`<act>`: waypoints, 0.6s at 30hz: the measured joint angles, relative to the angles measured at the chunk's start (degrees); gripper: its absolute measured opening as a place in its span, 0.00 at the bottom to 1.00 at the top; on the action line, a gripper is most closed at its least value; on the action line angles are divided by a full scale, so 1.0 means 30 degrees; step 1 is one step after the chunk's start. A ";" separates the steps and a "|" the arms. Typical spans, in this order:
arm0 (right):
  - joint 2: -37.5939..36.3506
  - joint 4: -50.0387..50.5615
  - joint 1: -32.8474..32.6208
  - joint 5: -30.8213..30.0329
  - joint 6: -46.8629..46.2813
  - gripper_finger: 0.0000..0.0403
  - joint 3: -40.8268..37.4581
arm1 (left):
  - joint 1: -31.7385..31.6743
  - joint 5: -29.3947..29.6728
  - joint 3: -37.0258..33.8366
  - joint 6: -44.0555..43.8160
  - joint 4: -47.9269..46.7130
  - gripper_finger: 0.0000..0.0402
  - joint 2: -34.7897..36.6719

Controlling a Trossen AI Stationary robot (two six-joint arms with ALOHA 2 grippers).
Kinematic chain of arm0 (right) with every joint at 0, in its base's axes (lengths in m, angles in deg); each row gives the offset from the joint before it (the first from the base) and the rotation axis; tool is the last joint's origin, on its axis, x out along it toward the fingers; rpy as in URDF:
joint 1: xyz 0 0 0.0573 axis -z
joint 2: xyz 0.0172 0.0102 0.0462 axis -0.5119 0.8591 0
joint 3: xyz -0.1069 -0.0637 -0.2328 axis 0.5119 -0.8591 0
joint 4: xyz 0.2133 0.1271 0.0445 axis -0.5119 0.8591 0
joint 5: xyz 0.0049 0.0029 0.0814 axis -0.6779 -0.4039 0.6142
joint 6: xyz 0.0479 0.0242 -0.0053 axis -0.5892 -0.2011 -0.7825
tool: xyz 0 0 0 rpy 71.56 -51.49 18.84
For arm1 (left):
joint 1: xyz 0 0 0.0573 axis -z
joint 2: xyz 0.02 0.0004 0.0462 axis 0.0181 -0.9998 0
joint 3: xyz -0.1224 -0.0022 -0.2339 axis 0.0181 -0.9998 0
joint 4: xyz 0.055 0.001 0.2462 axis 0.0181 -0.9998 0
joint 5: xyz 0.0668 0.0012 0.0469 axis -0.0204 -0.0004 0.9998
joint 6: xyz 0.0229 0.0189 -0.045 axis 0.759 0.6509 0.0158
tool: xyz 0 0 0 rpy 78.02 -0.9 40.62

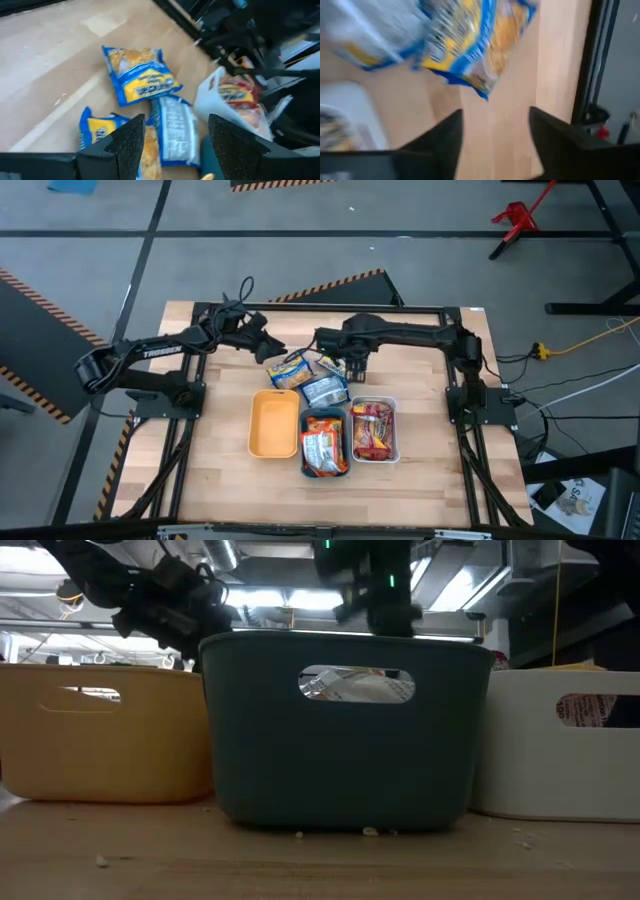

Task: Sort Maruchan noodles
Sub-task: Put the top blue noodle pack into the yellow bin

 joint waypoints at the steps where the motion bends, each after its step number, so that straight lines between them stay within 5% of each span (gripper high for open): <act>1: 0.0026 -0.0311 0.0352 0.0005 0.0038 0.57 -0.0659 | 0.0097 0.0301 0.0000 0.0247 -0.0152 0.53 -0.0046; 8: -0.1225 -0.7029 0.2419 0.1283 0.0762 0.84 -0.7404 | 0.0692 0.1626 0.0000 0.0991 -0.0418 0.53 -0.0088; 18: -0.0880 -1.2016 0.4559 0.3641 0.3542 0.92 -0.9776 | 0.0706 0.2924 0.0000 0.1482 -0.0345 0.53 -0.0087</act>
